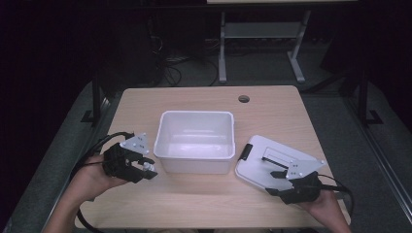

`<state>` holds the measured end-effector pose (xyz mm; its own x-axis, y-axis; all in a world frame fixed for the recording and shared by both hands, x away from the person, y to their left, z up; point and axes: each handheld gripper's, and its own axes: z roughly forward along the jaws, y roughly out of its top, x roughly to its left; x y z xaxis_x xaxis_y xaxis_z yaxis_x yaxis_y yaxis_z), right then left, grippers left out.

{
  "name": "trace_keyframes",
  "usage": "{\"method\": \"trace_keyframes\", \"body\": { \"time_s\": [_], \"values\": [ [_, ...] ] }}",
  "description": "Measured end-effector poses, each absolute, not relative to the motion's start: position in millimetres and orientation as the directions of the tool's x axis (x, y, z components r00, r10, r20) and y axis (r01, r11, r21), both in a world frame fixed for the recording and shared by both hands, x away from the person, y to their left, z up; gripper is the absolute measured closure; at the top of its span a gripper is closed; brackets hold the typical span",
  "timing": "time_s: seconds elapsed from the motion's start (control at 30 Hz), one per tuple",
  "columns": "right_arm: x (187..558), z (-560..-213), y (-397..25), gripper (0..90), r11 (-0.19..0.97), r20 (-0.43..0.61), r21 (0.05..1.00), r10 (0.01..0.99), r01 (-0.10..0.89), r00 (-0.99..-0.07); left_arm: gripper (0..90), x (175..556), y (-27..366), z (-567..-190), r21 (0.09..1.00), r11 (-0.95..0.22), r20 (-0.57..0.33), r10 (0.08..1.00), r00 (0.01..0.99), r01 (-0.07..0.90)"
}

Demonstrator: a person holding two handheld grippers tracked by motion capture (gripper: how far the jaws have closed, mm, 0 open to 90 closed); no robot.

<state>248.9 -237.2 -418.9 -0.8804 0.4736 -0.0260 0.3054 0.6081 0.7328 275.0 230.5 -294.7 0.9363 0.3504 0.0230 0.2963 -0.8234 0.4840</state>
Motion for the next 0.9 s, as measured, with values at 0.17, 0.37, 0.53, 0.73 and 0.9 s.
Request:
{"method": "trace_keyframes", "body": {
  "time_s": [0.17,0.37,0.53,0.73,0.9],
  "values": [
    [248,-419,-236,42.2,0.605,-0.018,0.733,0.474,0.31,-0.88,59.6,278,230,-285,0.488,-0.822,0.03,0.353,0.935,0.294],
    [250,-418,-236,42.1,0.597,-0.012,0.74,0.473,0.31,-0.881,59.6,285,231,-273,0.504,-0.81,0.034,0.365,0.93,0.299],
    [252,-418,-236,42.3,0.596,-0.004,0.738,0.473,0.316,-0.881,59.6,294,228,-265,0.498,-0.812,0.037,0.371,0.928,0.305],
    [252,-417,-237,42.2,0.589,-0.002,0.744,0.473,0.314,-0.881,59.6,302,224,-258,0.497,-0.813,0.05,0.376,0.925,0.303],
    [252,-417,-238,42.1,0.593,-0.005,0.742,0.472,0.313,-0.882,59.6,308,222,-255,0.502,-0.811,0.06,0.38,0.923,0.302]
  ]
}}
